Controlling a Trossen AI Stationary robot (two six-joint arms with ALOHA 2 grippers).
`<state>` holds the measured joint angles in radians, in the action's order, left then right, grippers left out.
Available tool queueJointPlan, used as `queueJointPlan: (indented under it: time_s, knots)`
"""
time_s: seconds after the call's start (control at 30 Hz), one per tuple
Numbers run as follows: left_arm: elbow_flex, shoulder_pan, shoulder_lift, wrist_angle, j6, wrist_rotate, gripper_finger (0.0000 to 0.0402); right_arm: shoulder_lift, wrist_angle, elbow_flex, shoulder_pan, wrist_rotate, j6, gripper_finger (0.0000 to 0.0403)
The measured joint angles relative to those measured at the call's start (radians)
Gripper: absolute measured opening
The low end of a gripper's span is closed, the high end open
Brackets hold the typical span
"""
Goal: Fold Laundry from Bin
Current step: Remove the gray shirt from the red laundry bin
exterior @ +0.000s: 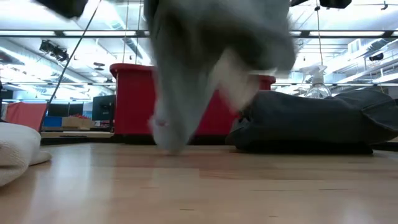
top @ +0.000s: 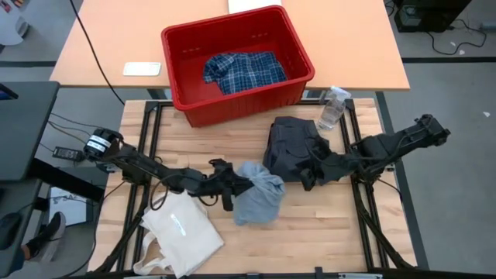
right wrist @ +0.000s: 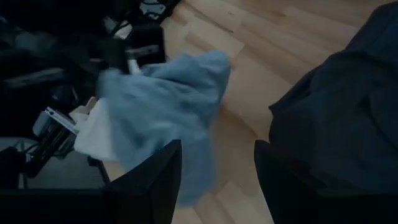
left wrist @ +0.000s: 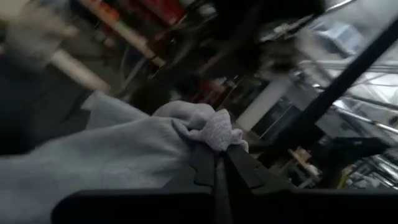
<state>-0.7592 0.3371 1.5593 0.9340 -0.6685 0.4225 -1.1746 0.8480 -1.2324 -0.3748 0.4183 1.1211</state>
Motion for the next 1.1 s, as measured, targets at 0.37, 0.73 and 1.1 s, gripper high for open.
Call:
queueJointPlan:
  time_s: [0.37,0.73,1.1]
  knots:
    - [-0.184,-0.008,0.025,-0.430,0.003,-0.002,0.0046,0.080,0.020,0.000,0.050,-0.058,-0.148,0.0208]
    - [-0.182,-0.044,0.063,-0.923,-0.227,-0.044,0.0155,0.011,-0.027,0.129,-0.013,-0.226,-0.401,0.0209]
    - [-0.186,-0.025,-0.136,-1.014,0.065,-0.057,0.0207,-0.222,-0.303,0.242,-0.063,-0.200,-1.204,0.0209]
